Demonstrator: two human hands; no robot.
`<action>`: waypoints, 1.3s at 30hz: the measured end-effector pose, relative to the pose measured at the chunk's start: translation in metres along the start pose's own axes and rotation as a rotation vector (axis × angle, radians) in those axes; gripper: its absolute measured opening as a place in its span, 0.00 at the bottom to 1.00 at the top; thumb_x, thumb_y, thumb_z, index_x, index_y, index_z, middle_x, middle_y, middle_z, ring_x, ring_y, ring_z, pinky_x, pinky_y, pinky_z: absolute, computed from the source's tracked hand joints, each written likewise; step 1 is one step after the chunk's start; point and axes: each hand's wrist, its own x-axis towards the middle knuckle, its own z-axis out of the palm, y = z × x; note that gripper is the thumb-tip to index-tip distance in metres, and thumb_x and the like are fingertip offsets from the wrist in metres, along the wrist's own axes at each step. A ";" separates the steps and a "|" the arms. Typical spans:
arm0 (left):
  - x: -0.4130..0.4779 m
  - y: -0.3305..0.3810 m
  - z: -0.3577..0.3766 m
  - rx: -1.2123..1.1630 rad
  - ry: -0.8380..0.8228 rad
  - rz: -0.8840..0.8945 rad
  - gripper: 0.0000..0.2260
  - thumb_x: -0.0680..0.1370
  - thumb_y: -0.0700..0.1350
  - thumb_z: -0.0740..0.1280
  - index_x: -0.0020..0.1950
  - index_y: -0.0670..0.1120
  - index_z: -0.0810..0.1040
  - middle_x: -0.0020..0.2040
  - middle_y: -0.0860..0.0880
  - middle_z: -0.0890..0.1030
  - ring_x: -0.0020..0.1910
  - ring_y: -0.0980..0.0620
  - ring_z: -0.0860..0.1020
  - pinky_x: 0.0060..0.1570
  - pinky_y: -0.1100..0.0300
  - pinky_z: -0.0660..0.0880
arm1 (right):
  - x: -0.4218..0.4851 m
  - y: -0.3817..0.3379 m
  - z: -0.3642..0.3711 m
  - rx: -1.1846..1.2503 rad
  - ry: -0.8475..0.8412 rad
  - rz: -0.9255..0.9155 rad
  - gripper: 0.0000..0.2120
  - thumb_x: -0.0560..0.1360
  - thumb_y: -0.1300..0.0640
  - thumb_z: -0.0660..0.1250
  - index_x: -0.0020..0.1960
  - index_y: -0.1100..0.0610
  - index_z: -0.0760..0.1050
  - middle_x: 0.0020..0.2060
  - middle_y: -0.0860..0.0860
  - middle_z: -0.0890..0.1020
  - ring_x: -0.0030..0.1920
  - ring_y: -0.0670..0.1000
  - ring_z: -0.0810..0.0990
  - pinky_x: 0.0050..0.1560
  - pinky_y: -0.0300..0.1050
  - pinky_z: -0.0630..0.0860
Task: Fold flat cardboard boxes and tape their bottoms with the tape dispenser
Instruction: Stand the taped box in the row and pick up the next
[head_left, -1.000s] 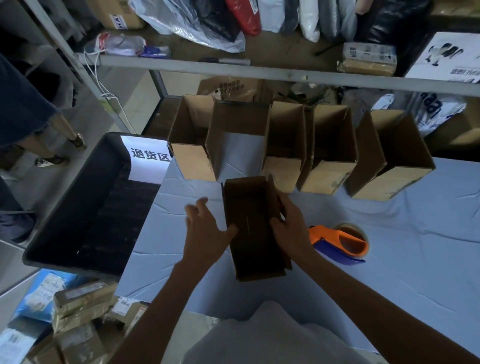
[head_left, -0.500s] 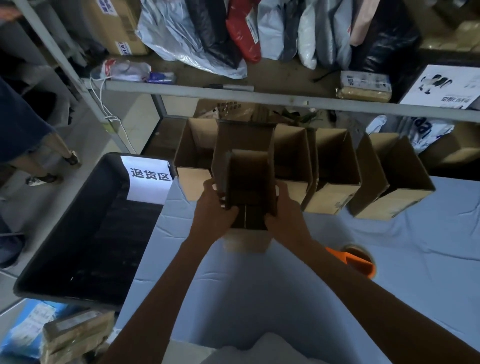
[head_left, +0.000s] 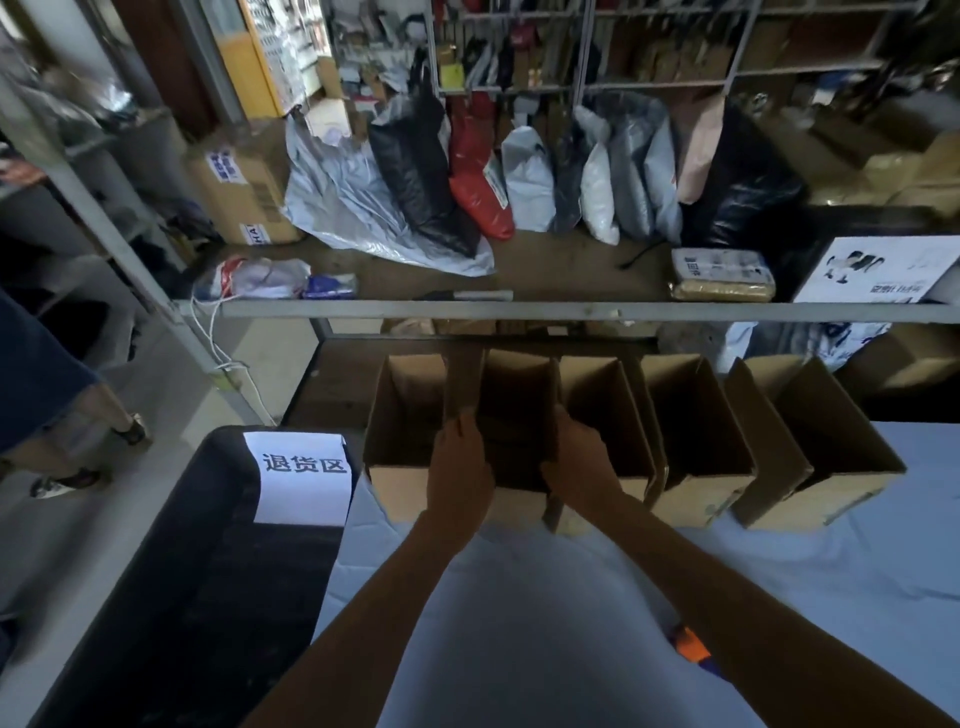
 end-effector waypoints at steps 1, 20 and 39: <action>0.003 -0.002 0.003 0.018 -0.012 -0.006 0.22 0.75 0.35 0.64 0.68 0.38 0.66 0.61 0.40 0.75 0.60 0.42 0.72 0.59 0.55 0.70 | 0.006 0.001 -0.001 -0.013 0.000 -0.003 0.23 0.73 0.66 0.66 0.66 0.56 0.67 0.59 0.54 0.76 0.59 0.52 0.76 0.57 0.42 0.71; -0.018 -0.046 -0.025 0.399 -0.268 -0.024 0.10 0.80 0.47 0.59 0.57 0.43 0.70 0.51 0.46 0.81 0.51 0.46 0.79 0.51 0.57 0.69 | -0.039 -0.040 0.022 -0.113 0.056 -0.116 0.16 0.75 0.60 0.65 0.63 0.58 0.73 0.59 0.54 0.73 0.60 0.54 0.71 0.60 0.47 0.72; -0.247 -0.098 -0.103 -0.357 -0.531 -0.489 0.17 0.75 0.38 0.65 0.64 0.40 0.71 0.59 0.40 0.77 0.54 0.42 0.79 0.49 0.52 0.80 | -0.217 -0.005 0.070 0.027 -0.064 -0.238 0.47 0.65 0.48 0.77 0.75 0.59 0.55 0.69 0.59 0.64 0.67 0.60 0.63 0.62 0.55 0.67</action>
